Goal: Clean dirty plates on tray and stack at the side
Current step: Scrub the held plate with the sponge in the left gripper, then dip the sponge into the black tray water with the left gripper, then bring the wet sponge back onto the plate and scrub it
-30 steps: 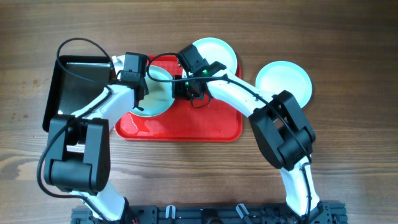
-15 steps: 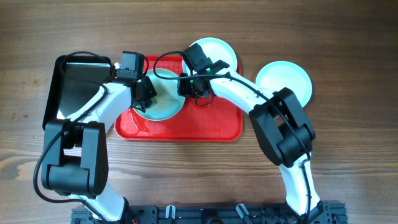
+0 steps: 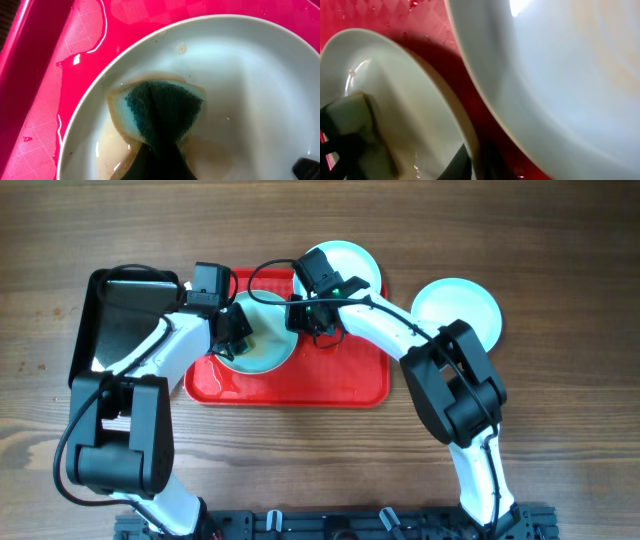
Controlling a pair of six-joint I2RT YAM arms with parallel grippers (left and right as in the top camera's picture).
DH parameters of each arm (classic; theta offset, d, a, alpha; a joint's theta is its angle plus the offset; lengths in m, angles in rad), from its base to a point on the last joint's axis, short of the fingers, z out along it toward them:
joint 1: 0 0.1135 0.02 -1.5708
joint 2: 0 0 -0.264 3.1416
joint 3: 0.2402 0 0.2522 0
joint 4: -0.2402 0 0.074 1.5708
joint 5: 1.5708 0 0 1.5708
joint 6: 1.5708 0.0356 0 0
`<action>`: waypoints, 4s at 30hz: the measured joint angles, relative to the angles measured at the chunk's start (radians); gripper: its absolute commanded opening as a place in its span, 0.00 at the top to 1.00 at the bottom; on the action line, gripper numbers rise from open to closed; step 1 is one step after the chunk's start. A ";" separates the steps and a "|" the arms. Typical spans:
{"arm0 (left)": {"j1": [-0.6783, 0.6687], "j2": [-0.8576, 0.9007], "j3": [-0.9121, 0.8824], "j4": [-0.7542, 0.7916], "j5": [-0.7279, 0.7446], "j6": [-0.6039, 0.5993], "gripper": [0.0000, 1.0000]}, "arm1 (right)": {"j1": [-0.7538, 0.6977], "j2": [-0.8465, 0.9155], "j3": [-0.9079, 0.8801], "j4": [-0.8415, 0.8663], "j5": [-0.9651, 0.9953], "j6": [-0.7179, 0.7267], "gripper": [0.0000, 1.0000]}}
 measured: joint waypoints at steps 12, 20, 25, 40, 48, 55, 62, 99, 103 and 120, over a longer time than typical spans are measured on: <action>-0.005 0.035 -0.037 0.358 0.079 0.276 0.96 | -0.002 0.002 0.000 -0.008 -0.030 0.012 0.96; -0.011 0.033 -0.023 0.171 0.266 0.337 0.96 | 0.014 0.006 0.000 -0.016 -0.076 0.011 0.96; -0.011 0.013 -0.004 -0.019 0.285 0.320 0.96 | 0.018 0.006 0.000 -0.021 -0.092 0.008 0.96; 0.195 -0.113 0.171 -0.127 0.005 0.208 0.96 | 0.024 0.013 0.000 -0.016 -0.112 0.009 0.96; 0.362 -0.072 0.175 -0.151 -0.104 0.308 0.96 | 0.024 0.013 0.000 -0.016 -0.112 0.009 0.96; 0.413 0.068 0.171 -0.122 -0.122 0.308 0.96 | 0.024 0.013 0.000 -0.015 -0.113 0.009 0.96; 0.413 0.113 0.170 -0.092 -0.123 0.308 0.96 | 0.024 0.013 0.000 -0.015 -0.113 0.009 0.95; 0.183 0.143 0.241 -0.264 0.160 0.313 0.96 | 0.023 0.013 0.000 -0.005 -0.116 0.008 0.96; 0.162 0.149 0.243 -0.350 0.295 0.388 0.96 | 0.015 0.013 0.000 -0.009 -0.119 0.004 0.96; 0.040 0.200 0.241 -0.063 0.294 0.196 0.96 | 0.004 0.016 0.001 0.009 -0.112 0.008 0.96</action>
